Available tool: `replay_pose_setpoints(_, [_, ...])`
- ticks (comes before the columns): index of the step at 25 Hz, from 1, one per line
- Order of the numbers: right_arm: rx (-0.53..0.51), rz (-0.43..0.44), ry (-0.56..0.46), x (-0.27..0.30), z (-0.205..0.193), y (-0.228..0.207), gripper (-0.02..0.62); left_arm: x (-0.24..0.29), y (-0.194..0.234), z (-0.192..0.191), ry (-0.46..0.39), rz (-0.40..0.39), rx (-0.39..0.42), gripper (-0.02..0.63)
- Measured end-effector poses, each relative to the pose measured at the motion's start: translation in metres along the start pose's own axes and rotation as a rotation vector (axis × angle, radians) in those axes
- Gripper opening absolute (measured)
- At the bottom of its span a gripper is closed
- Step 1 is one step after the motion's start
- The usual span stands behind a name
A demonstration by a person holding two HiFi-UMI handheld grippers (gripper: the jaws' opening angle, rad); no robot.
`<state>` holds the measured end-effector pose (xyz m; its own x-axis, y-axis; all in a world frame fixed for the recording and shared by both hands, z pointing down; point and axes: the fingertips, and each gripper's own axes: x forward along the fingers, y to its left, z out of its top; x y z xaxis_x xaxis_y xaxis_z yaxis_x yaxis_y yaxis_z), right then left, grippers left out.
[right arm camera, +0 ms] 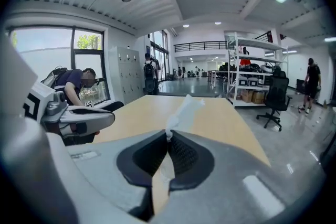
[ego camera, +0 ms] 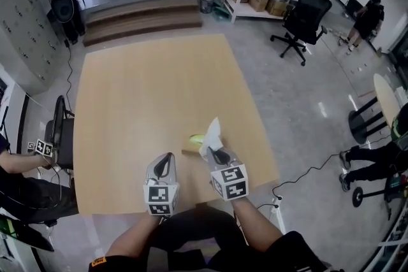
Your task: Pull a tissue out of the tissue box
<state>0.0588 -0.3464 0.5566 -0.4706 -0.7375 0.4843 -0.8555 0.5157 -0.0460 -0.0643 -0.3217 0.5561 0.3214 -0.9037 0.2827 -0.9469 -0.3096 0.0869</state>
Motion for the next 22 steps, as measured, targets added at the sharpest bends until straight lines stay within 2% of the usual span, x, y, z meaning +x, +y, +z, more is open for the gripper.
replay_pose_setpoints(7, [0.000,-0.053,-0.032,-0.046,-0.017,0.034,-0.003,-0.054,-0.002,-0.017,-0.014,-0.016,-0.010,0.018])
replay_pose_setpoints(14, [-0.011,-0.084,-0.012,-0.097,-0.051,0.071,-0.003,-0.118,-0.021,-0.045,-0.009,-0.041,-0.045,0.018])
replay_pose_setpoints(18, [-0.024,-0.071,0.015,-0.119,-0.071,0.092,-0.003,-0.142,-0.030,-0.066,0.011,-0.044,-0.071,0.018])
replay_pose_setpoints(22, [-0.047,-0.044,0.015,-0.140,-0.075,0.106,-0.003,-0.154,-0.038,-0.075,0.015,-0.041,-0.099,0.018])
